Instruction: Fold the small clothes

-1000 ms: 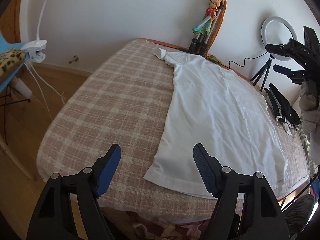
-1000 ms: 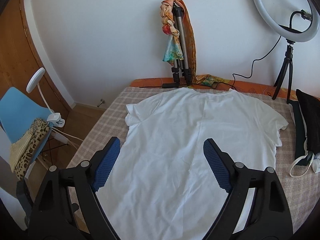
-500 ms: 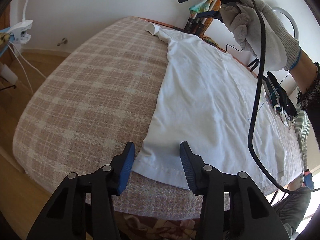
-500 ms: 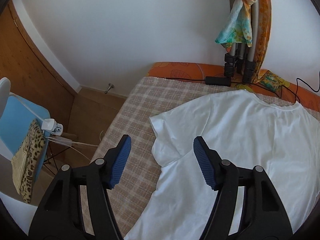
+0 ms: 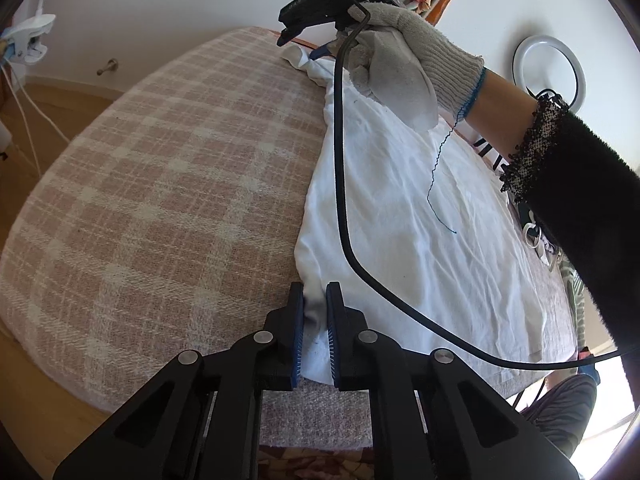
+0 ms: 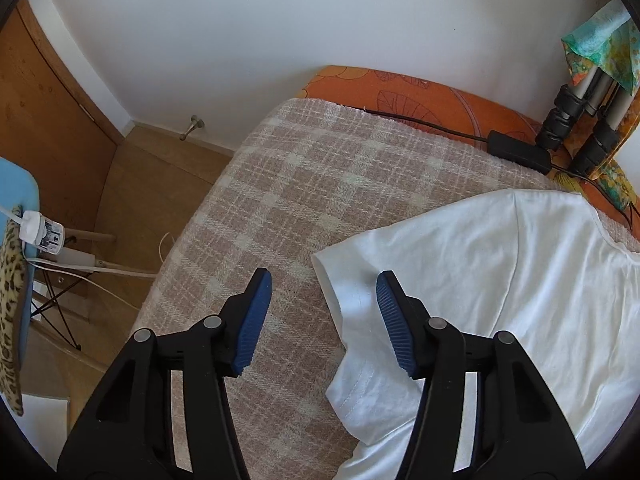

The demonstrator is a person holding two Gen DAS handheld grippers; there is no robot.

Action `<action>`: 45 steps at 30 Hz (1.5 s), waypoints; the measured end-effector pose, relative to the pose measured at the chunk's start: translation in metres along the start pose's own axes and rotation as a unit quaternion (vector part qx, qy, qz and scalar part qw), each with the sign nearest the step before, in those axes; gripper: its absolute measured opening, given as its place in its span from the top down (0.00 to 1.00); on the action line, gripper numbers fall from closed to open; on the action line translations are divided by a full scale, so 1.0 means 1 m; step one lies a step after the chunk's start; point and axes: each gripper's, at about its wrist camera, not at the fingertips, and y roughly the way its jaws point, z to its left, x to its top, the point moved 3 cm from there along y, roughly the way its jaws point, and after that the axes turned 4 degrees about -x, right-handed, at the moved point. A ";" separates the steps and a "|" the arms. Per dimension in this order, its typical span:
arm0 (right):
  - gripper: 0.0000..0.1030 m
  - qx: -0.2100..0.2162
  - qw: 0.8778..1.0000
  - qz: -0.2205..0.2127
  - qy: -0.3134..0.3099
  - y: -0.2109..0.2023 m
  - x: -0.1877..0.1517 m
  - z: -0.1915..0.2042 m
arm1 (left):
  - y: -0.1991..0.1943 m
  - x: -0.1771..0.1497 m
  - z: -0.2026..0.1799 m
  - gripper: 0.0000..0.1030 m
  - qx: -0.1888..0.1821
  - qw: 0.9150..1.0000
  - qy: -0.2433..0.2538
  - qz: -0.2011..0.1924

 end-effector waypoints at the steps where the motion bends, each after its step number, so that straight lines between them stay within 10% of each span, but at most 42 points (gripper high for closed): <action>1: 0.61 -0.012 1.000 0.003 -0.007 0.004 0.000 0.000 | 0.000 0.000 0.001 0.93 -0.004 1.000 -0.003 -0.002; 4: 0.91 -0.026 1.000 0.014 -0.008 0.011 -0.002 -0.003 | 0.000 0.001 -0.001 0.94 -0.001 1.000 -0.002 -0.003; 7: 0.94 -0.027 1.000 0.003 -0.004 0.005 -0.001 -0.010 | -0.003 0.001 0.000 0.94 0.000 1.000 0.001 -0.005; 28: 0.96 -0.031 0.996 -0.072 0.051 -0.077 -0.001 -0.107 | -0.019 0.002 -0.044 0.97 -0.024 0.995 0.084 -0.039; 45: 0.96 -0.093 0.982 -0.061 0.149 -0.099 -0.070 -0.249 | 0.025 -0.030 -0.126 0.97 -0.081 0.982 0.167 0.032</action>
